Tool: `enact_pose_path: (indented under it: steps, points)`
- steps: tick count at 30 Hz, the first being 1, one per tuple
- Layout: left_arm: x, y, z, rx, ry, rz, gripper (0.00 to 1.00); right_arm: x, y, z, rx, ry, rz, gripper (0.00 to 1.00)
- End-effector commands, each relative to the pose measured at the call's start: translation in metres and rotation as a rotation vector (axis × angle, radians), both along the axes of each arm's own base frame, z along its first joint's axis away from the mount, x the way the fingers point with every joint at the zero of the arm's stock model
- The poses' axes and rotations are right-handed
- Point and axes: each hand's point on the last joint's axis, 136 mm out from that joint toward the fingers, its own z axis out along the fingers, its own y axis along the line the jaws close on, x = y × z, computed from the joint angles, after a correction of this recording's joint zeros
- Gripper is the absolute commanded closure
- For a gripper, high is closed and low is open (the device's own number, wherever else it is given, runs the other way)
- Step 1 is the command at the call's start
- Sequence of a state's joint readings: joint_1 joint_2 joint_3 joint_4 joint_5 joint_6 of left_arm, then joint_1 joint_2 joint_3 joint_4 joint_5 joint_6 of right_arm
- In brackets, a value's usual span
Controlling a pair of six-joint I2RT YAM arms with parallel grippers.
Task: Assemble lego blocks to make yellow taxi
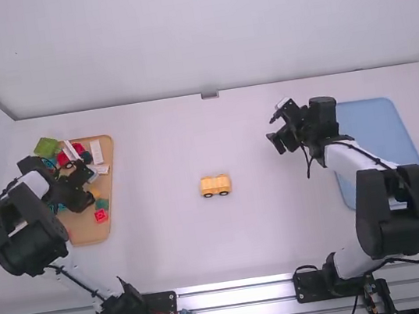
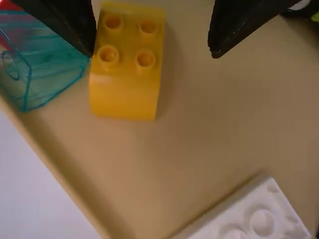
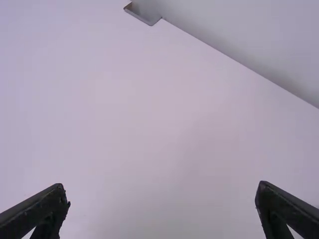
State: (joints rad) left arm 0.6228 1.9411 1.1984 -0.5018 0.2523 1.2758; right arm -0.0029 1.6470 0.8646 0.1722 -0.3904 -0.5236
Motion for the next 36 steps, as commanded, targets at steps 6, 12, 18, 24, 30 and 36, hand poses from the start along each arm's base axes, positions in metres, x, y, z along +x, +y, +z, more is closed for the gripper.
enact_pose_path:
  steps: [6, 12, 18, 24, 30, 36]
  points:
    - [-0.005, -0.006, -0.01, -0.036, 0.013, 0.007, 0.41, 0.005, 0.0, 0.017, 0.026, -0.03, -0.009, 0.01]
    - [-0.007, -0.008, -0.01, -0.045, 0.02, 0.007, 0.43, 0.005, 0.0, 0.017, 0.026, -0.029, -0.01, 0.01]
    - [-0.008, -0.008, -0.01, -0.052, 0.024, 0.029, 0.43, 0.005, 0.0, 0.017, 0.026, -0.028, -0.01, 0.01]
    - [-0.002, -0.015, -0.007, -0.096, -0.012, 0.017, 0.44, 0.005, 0.001, 0.017, 0.026, -0.029, -0.008, 0.01]
    - [-0.002, -0.015, -0.008, -0.095, -0.012, 0.018, 0.48, 0.005, 0.0, 0.017, 0.027, -0.027, -0.01, 0.01]
    - [-0.002, -0.011, -0.005, -0.129, -0.042, 0.037, 0.5, 0.003, 0.0, 0.014, 0.02, -0.019, -0.009, 0.01]
